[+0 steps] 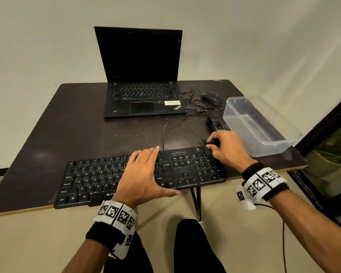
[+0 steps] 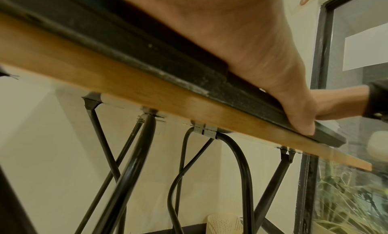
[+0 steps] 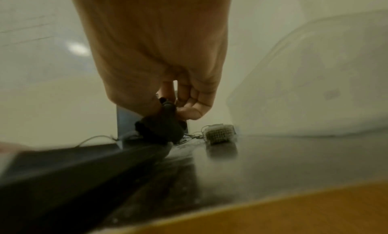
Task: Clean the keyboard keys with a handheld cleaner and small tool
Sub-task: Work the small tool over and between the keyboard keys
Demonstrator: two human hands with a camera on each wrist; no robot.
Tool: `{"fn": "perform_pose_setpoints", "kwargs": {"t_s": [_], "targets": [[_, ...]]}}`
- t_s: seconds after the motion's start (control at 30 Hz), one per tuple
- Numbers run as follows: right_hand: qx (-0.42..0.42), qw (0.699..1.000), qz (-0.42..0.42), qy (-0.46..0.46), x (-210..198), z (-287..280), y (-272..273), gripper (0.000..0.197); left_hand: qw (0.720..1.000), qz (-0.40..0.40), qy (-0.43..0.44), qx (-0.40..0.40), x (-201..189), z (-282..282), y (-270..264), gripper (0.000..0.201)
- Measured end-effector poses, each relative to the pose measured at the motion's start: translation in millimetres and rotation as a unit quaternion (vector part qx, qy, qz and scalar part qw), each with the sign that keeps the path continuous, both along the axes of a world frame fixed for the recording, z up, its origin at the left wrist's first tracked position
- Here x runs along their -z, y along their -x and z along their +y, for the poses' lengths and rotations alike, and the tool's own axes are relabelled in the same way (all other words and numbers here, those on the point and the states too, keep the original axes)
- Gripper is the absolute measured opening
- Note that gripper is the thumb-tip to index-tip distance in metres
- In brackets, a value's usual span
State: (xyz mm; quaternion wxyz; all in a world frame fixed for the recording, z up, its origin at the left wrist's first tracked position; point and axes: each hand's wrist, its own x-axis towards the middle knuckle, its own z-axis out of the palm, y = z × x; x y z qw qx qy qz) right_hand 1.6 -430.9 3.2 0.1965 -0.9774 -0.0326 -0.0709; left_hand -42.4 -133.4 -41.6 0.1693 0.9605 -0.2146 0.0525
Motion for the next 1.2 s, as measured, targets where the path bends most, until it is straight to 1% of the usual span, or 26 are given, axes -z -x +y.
{"fn": "perform_pose_setpoints", "kwargs": {"t_s": [0.03, 0.07, 0.1, 0.2, 0.27, 0.3, 0.33, 0.43, 0.5, 0.6, 0.67, 0.8, 0.83, 0.87, 0.9, 1.03, 1.1, 1.2], "targets": [[0.007, 1.0, -0.001, -0.024, 0, -1, -2, 0.006, 1.0, 0.0, 0.0, 0.0, 0, 0, 0, 0.147], [-0.004, 0.999, -0.001, -0.046, 1, 5, -4, 0.006, 1.0, -0.001, 0.0, 0.001, -1, 0, 0, 0.146], [-0.036, 0.997, 0.001, -0.061, 2, 15, -5, 0.005, 1.0, -0.004, 0.001, 0.001, 0, 0, 0, 0.146], [-0.165, 0.986, 0.013, -0.034, 7, 56, -7, 0.006, 1.0, -0.012, 0.007, 0.001, 0, 1, 1, 0.145], [-0.207, 0.978, 0.013, 0.003, 8, 65, -11, 0.008, 1.0, -0.007, 0.016, 0.001, 0, 1, 2, 0.145], [-0.203, 0.979, 0.008, 0.017, 6, 62, -14, 0.008, 1.0, -0.004, 0.018, 0.002, -1, 1, 2, 0.145], [-0.182, 0.983, 0.007, 0.022, 4, 54, -16, 0.008, 1.0, -0.001, 0.019, 0.001, -1, 2, 2, 0.145], [-0.079, 0.996, 0.025, 0.019, 0, 19, -15, 0.006, 1.0, 0.006, 0.013, -0.004, -3, 1, 1, 0.147], [-0.027, 0.999, 0.032, -0.01, 0, 5, -9, 0.007, 1.0, 0.007, 0.006, -0.003, -4, 1, 1, 0.148], [-0.003, 1.0, 0.027, -0.015, 0, 8, -2, 0.007, 1.0, 0.006, 0.006, -0.005, -4, 0, 1, 0.148], [-0.006, 1.0, 0.016, -0.02, -2, 19, -2, 0.006, 1.0, 0.009, 0.01, -0.006, -4, 0, 1, 0.148], [-0.096, 0.995, 0.024, -0.003, 3, 56, -4, 0.008, 1.0, 0.01, 0.015, -0.01, -4, -1, 1, 0.147], [-0.111, 0.993, 0.024, 0.005, 3, 60, -4, 0.008, 1.0, 0.014, 0.014, -0.01, -4, -1, 1, 0.147], [-0.109, 0.994, 0.023, 0.007, 2, 59, -3, 0.009, 1.0, 0.018, 0.013, -0.01, -5, 0, 2, 0.147], [-0.09, 0.996, 0.024, 0.002, 0, 52, -3, 0.008, 1.0, 0.022, 0.014, -0.009, -6, 0, 2, 0.146], [0.04, 0.997, 0.034, -0.053, 1, 8, 4, 0.009, 1.0, 0.027, 0.013, -0.008, -7, 0, 3, 0.146], [0.069, 0.995, 0.033, -0.071, 5, -2, 18, 0.01, 1.0, 0.025, 0.014, -0.008, -6, 0, 2, 0.146], [0.101, 0.989, 0.022, -0.108, 16, -2, 50, 0.008, 1.0, 0.023, 0.011, -0.009, -5, 1, 2, 0.147]]}}
